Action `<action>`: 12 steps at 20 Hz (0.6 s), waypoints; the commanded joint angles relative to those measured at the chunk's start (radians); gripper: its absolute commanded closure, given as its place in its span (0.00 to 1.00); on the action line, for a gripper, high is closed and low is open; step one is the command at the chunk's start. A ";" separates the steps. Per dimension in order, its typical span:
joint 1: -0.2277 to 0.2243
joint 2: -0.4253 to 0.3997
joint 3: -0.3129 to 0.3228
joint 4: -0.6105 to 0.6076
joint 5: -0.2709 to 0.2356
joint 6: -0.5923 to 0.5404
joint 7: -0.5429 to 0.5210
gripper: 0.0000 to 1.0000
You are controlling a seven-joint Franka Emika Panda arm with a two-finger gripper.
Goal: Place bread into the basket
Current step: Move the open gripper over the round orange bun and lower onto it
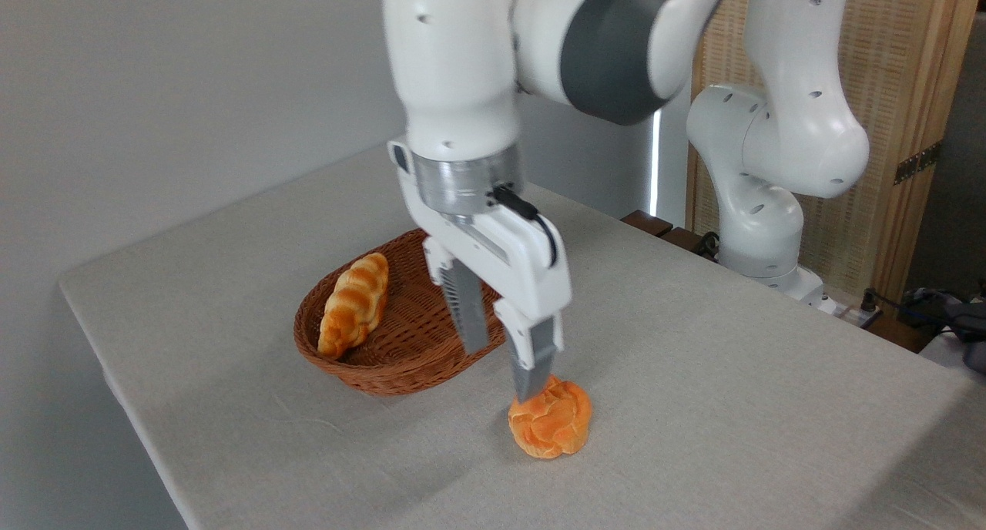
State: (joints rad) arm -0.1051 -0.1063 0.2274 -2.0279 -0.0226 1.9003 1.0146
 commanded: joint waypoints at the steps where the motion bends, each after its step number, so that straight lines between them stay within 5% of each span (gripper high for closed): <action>1: -0.010 -0.041 0.010 -0.093 0.094 0.011 0.045 0.00; 12: -0.022 -0.021 0.009 -0.155 0.105 0.092 0.055 0.00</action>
State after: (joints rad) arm -0.1153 -0.1233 0.2299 -2.1555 0.0657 1.9495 1.0561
